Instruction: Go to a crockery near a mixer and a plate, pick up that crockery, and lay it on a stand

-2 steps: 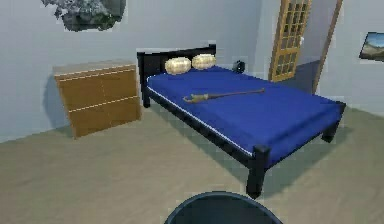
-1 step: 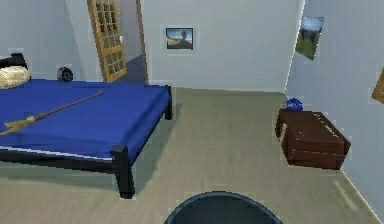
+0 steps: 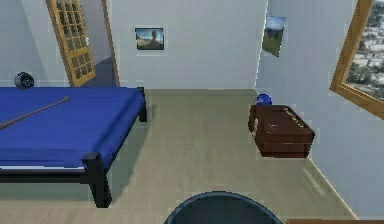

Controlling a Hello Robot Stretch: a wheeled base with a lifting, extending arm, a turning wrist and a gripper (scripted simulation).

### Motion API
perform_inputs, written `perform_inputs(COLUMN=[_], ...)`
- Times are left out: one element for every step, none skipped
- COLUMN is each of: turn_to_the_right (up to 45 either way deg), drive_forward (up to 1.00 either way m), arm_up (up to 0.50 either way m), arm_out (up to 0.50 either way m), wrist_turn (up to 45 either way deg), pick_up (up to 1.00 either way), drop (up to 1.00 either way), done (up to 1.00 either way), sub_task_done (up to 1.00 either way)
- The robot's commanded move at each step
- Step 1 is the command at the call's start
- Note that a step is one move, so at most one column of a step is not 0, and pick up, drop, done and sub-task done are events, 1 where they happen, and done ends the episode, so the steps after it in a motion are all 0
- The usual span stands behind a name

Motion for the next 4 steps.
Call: perform_inputs(turn_to_the_right=[0.0,0.0,0.0,0.0], drive_forward=[0.00,0.00,0.00,0.00], arm_up=[0.00,0.00,0.00,0.00], arm_out=[0.48,0.00,0.00,0.00], wrist_turn=[0.0,45.0,45.0,0.0], pick_up=[0.00,0.00,0.00,0.00], drop=[0.00,0.00,0.00,1.00], done=[0.00,0.00,0.00,0.00], sub_task_done=[0.00,0.00,0.00,0.00])
